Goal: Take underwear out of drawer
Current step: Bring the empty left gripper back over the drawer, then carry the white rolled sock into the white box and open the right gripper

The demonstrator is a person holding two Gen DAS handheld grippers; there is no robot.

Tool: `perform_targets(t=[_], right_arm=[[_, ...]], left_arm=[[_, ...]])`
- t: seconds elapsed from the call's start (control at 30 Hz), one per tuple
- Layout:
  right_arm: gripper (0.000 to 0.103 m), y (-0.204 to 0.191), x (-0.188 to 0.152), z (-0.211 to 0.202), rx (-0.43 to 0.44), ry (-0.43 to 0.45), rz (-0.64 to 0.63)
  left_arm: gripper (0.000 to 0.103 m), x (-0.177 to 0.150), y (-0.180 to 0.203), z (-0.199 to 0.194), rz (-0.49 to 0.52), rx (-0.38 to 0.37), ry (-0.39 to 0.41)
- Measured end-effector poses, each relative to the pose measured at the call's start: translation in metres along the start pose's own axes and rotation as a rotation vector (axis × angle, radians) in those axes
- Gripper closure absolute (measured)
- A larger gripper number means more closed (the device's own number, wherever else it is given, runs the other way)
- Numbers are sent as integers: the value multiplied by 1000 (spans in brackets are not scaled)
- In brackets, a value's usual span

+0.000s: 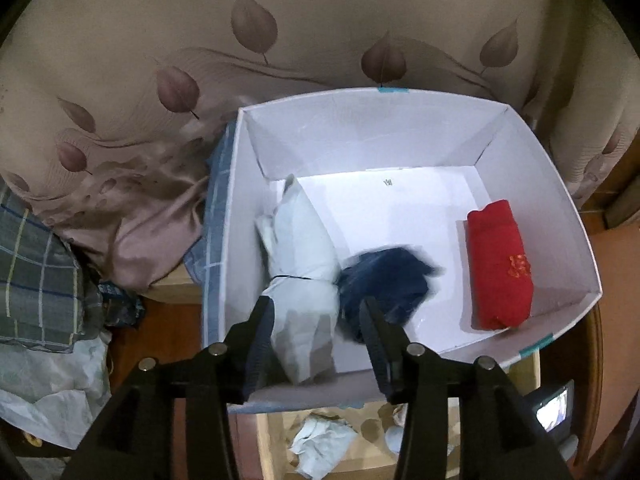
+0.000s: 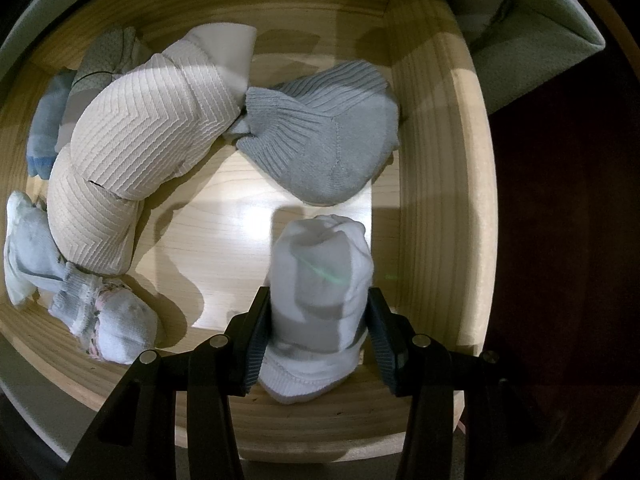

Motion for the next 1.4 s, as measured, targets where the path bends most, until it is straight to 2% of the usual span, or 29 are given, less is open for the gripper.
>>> perform_targets(t=[0.23,0.47,0.6,0.9,1.07,1.27,1.4], right_arm=[[59,4,-1,1,-4,-2,2],[59,4,0,1,-6,-2,-2],[59,4,-1,1,-12,-1,-5],[60,14,-2,1,-11,-1,-4],[63,19,-3,-5,-3,7,2],[67,32,-3,-10,53,22,31],[67,43,0,-18,87,53,46]], left_arm=[[58,-31,-13,-34,-31,-4,44],[58,-84,-17,-35,-10,26,-4],[58,-114,-12,-24,-7,39,-26],[58,-187,16,26,-97,39,-102],[58,-208,29,42,-152,38,-113],[58,-221,38,56,-192,61,-105],[58,-231,42,65,-226,48,-113]])
Point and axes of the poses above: each gripper's, at about its wrist camera, not at the fingertips, and z roughly the way its jaws point, y to its right, x to its top, the point moved 8 cm from there along z, roughly the way its jaws point, and after that the axes turned 12 degrees about z, right-handed, at the moved point
